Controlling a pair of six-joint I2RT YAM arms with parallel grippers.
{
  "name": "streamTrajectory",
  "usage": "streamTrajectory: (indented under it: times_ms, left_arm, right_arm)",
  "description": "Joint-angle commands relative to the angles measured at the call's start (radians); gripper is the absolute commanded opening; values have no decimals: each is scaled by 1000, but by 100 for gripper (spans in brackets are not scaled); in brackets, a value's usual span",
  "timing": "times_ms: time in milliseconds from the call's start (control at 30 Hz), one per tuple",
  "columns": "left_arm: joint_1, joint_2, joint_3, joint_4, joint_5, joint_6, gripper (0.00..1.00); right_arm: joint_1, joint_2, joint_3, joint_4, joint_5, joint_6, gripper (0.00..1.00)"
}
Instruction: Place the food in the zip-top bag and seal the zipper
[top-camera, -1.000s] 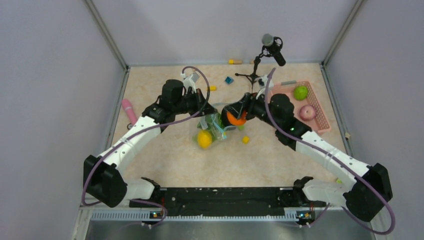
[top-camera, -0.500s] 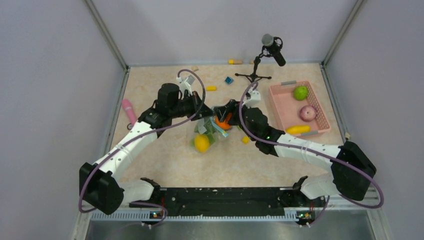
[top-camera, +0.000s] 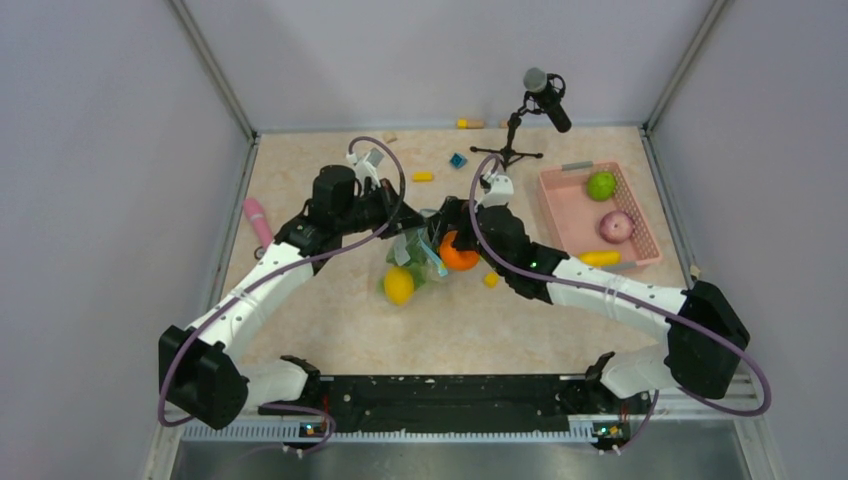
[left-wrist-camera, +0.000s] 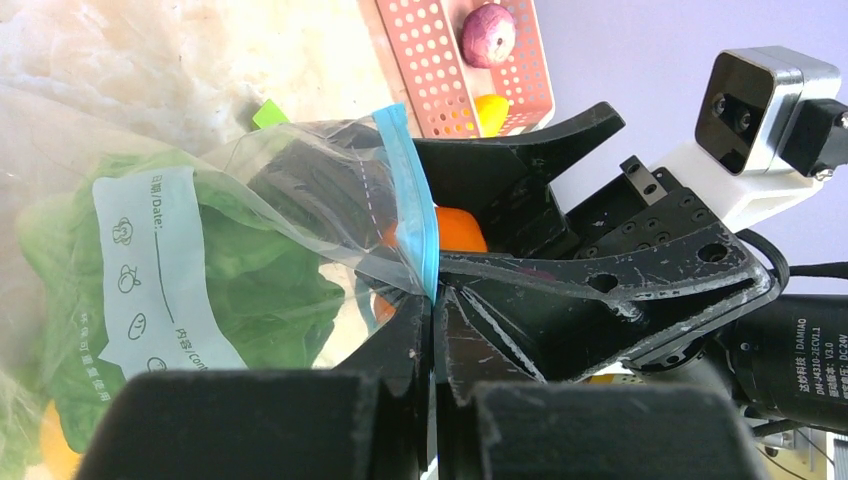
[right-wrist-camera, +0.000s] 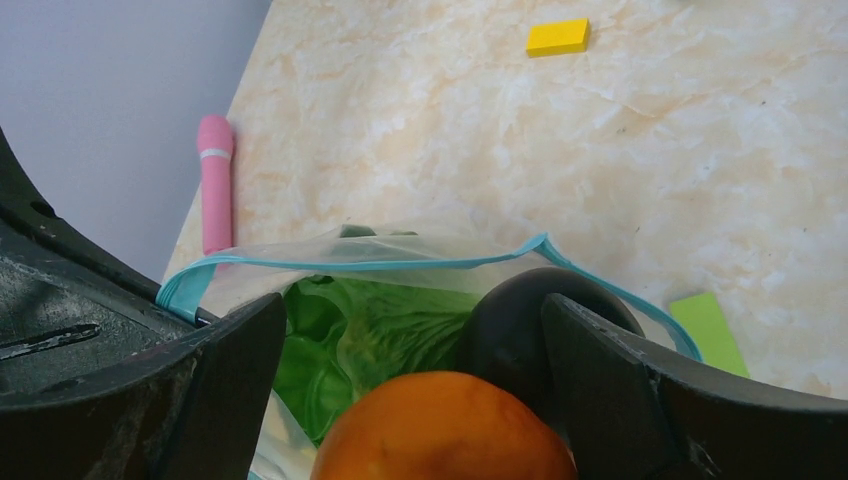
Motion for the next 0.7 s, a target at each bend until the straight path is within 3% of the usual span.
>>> streamTrajectory:
  times_ms: [0, 133, 333, 533, 667]
  left_arm:
    - [4, -18, 3, 144, 18, -37, 0]
    - [7, -26, -3, 151, 23, -52, 0]
    - [12, -25, -13, 158, 36, -66, 0]
    - [22, 1, -17, 146, 28, -36, 0]
    - [28, 16, -47, 149, -7, -15, 0]
  right_arm:
    - [29, -15, 68, 53, -64, 34, 93]
    - [28, 24, 37, 129, -43, 78, 71]
    - [29, 75, 12, 209, 9, 94, 52]
    - [23, 10, 27, 154, -18, -66, 69]
    - [-15, -124, 46, -23, -121, -153, 87]
